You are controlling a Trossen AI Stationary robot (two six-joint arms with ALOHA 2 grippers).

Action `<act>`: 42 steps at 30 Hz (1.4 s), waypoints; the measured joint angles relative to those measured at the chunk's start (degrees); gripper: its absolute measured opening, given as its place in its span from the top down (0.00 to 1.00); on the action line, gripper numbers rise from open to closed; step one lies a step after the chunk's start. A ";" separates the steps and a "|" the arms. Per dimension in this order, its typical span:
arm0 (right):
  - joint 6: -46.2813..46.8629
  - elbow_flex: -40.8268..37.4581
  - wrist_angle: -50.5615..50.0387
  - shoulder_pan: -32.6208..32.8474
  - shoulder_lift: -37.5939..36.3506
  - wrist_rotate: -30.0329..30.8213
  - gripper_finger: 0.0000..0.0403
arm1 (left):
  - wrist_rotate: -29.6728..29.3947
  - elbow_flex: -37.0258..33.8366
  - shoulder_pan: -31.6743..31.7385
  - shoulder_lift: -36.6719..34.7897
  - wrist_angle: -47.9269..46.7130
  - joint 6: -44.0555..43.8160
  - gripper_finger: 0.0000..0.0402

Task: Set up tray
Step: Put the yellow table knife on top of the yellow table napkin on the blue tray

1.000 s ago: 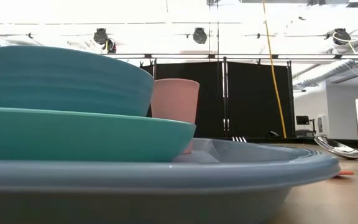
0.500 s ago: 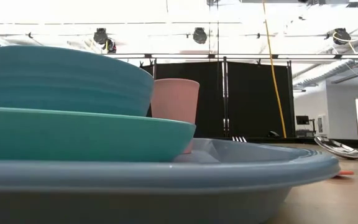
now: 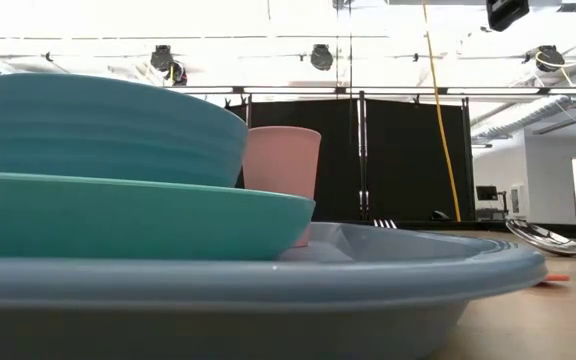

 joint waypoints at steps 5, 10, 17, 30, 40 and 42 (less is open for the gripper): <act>0.00 -0.72 -0.04 -0.20 0.01 0.17 0.67 | -6.78 0.00 -7.30 -4.66 -9.32 -3.94 0.13; 0.00 -0.72 0.01 -0.22 0.02 0.24 0.67 | -14.43 -0.28 -14.87 -5.42 -26.63 -22.12 0.12; -1.57 -0.72 0.02 -0.24 0.02 0.87 0.67 | -17.60 -12.51 -19.88 -5.87 -31.44 -44.40 0.12; -2.92 -0.72 -0.02 -0.24 0.46 4.87 0.67 | -17.86 -28.60 -25.13 -5.89 -23.23 -56.69 0.12; -3.20 -3.60 3.46 -0.24 0.48 4.70 0.67 | -17.88 -42.15 -27.59 -5.80 -16.86 -71.74 0.13; -4.12 -4.95 6.08 -0.24 0.46 4.63 0.67 | -17.76 -42.66 -28.22 -5.76 -15.56 -69.76 0.13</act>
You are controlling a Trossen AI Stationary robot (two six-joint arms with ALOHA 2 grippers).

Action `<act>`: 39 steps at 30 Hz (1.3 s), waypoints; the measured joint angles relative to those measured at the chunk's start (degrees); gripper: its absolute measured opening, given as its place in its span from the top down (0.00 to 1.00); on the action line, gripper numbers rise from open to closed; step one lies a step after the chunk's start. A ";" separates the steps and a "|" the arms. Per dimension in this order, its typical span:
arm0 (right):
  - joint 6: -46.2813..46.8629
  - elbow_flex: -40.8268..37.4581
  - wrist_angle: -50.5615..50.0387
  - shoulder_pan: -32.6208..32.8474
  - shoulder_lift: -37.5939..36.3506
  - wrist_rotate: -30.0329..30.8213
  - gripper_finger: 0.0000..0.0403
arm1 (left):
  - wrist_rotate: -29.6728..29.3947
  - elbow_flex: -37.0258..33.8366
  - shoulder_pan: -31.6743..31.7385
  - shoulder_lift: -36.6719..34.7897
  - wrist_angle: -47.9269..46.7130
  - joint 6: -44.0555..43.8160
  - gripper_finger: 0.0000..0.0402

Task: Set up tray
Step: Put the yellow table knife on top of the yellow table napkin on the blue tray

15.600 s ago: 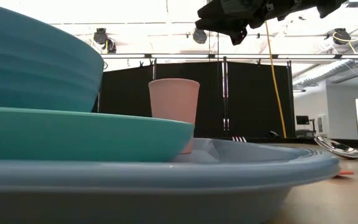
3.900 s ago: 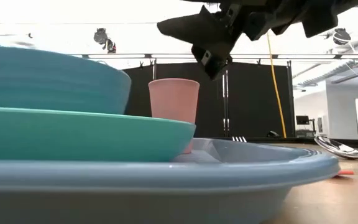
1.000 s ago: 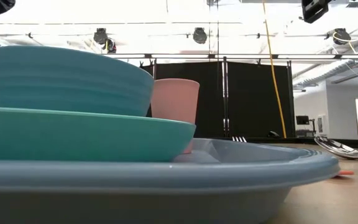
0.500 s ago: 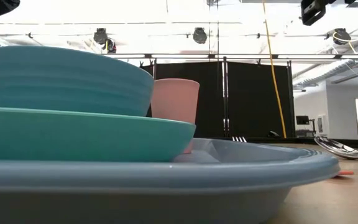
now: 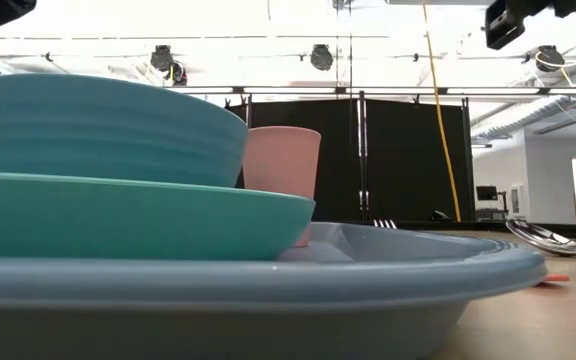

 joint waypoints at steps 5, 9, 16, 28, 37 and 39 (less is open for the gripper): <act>-2.19 -4.25 10.23 0.00 -0.02 0.02 0.67 | 0.86 -0.03 -0.96 0.01 0.21 2.85 0.13; 0.69 -7.40 16.58 0.00 0.00 0.01 0.67 | 6.54 -0.01 -0.96 -0.02 0.26 9.18 0.12; 4.03 -10.87 21.02 0.00 0.04 0.70 0.67 | 17.44 -0.01 -1.13 -0.02 1.27 8.23 0.12; 4.12 -11.29 21.36 0.00 0.02 3.23 0.67 | 22.23 0.19 -0.08 -0.15 2.95 4.18 0.13; 4.08 -11.29 21.29 0.00 0.19 6.36 0.67 | 7.73 12.74 -3.85 -1.61 10.98 29.93 0.12; 4.10 -11.29 21.29 0.00 0.26 7.25 0.67 | 8.17 16.19 -2.91 -1.52 15.90 38.04 0.13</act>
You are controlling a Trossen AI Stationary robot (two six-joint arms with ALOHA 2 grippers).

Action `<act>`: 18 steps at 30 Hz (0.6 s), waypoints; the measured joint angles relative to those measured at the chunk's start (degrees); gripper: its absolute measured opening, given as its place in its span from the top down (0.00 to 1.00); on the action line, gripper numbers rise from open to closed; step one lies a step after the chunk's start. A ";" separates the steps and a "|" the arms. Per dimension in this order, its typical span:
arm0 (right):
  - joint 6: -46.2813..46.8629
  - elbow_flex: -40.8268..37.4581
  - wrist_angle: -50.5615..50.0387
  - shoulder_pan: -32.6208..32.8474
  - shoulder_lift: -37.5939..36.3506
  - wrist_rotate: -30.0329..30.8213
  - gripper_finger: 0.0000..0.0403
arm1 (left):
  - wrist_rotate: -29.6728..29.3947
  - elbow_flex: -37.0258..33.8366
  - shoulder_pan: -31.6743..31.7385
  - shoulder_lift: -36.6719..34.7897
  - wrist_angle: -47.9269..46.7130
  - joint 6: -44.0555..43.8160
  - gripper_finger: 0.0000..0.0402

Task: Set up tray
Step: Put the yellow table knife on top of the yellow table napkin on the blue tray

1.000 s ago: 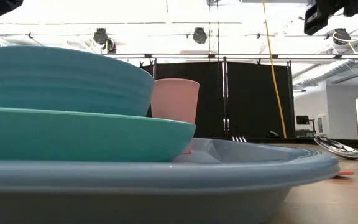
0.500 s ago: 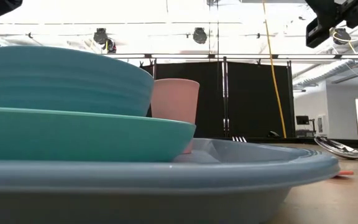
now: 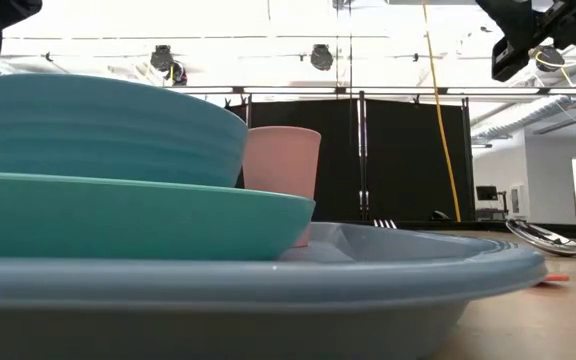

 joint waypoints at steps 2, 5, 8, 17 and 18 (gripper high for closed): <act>-0.04 0.00 0.00 0.00 0.19 0.40 0.67 | 1.38 3.09 1.28 -0.04 5.69 10.47 0.13; -0.13 0.00 0.02 -0.02 0.35 0.40 0.67 | 3.98 6.84 3.30 -0.67 10.48 32.85 0.13; -0.16 0.00 0.01 -0.02 0.44 0.47 0.67 | 19.08 11.09 4.21 -2.96 24.09 47.98 0.12; 0.54 -0.28 -0.47 -0.58 1.52 3.11 0.67 | 47.57 12.40 6.88 -16.71 19.37 66.87 0.13; 0.83 -0.28 -0.43 -0.66 1.63 3.14 0.67 | 51.91 11.01 7.72 -18.17 19.57 67.79 0.13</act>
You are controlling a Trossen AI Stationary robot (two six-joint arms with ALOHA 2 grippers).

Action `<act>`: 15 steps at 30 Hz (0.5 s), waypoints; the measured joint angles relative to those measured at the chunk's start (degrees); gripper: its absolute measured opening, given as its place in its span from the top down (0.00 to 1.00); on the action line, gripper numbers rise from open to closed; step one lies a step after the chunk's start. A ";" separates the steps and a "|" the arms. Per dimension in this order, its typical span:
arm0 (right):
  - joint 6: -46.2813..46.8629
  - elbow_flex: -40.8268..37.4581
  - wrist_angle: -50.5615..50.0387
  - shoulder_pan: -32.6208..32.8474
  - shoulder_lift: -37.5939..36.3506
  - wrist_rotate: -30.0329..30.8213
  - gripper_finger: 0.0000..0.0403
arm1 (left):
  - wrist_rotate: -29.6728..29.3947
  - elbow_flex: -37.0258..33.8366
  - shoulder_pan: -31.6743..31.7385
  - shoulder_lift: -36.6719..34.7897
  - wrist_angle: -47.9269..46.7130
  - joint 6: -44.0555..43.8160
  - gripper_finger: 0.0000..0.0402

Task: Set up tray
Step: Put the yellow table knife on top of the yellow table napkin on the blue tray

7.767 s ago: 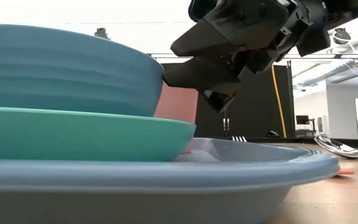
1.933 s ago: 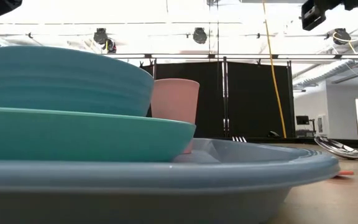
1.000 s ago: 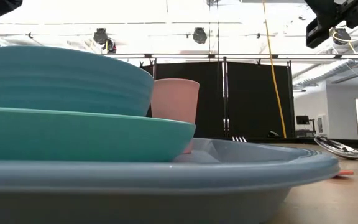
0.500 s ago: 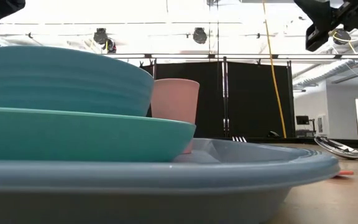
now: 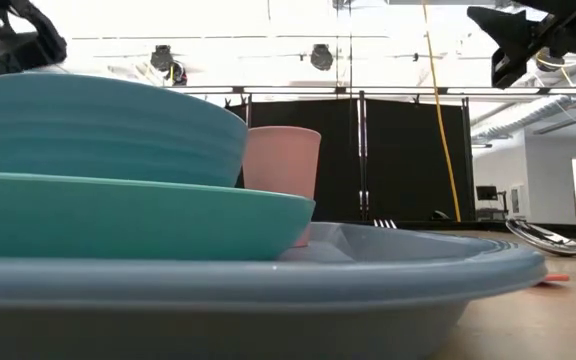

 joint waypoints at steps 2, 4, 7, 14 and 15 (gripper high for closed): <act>0.55 -0.04 -0.05 -0.08 0.20 0.14 0.67 | 12.98 -3.06 2.42 -2.50 3.06 8.19 0.12; 0.63 -0.04 0.07 -0.09 0.19 0.15 0.67 | 25.95 -5.84 3.87 -5.72 3.55 13.82 0.12; 0.67 -0.04 0.16 -0.11 0.25 0.20 0.67 | 33.15 -10.40 3.93 -9.75 4.69 14.16 0.12; 0.34 -0.04 1.34 -0.12 0.60 0.15 0.67 | 21.66 -21.94 2.54 -9.99 15.76 8.08 0.12; 0.41 -0.04 1.37 -0.12 0.71 0.17 0.67 | 20.90 -24.16 2.59 -9.96 17.66 7.26 0.12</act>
